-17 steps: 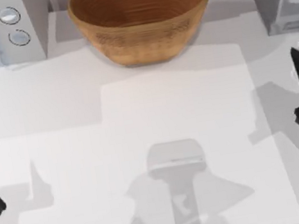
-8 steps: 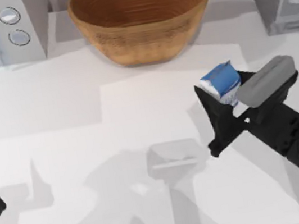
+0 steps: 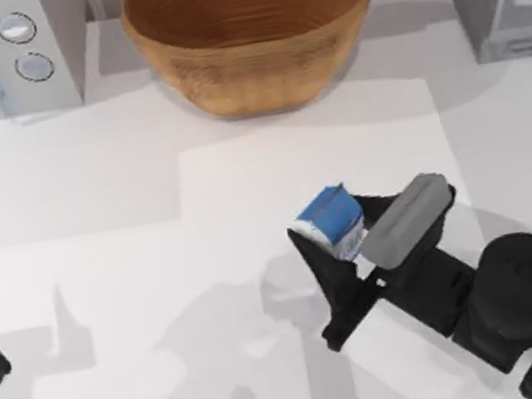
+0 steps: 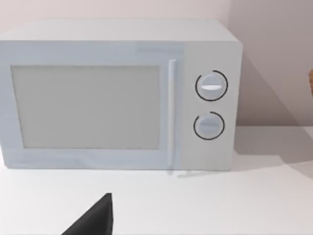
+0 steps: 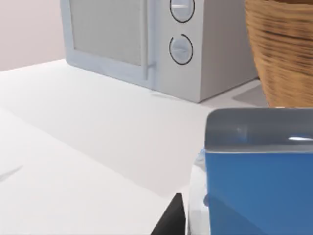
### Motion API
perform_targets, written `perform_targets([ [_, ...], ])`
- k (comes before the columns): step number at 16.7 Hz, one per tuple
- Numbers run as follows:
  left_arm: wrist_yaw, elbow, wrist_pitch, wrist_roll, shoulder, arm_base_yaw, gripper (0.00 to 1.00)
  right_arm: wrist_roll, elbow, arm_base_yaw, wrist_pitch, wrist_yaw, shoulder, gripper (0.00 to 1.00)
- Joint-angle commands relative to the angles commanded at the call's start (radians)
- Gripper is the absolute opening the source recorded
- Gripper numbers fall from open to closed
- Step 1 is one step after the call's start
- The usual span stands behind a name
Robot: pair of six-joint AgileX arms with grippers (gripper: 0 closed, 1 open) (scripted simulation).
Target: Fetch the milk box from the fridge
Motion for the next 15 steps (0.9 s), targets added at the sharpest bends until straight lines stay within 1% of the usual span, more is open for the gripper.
perform_targets([
  [3,0.0,0.0,0.0,0.0,0.0,0.0,1.0,0.0,0.006,0.01,0.024,0.0,0.029,0.0],
  [9,0.0,0.0,0.0,0.0,0.0,0.0,1.0,0.0,0.019,0.007,0.012,-0.001,0.043,0.0],
  [15,0.0,0.0,0.0,0.0,0.0,0.0,1.0,-0.001,0.241,0.013,-0.083,0.003,0.154,0.0],
])
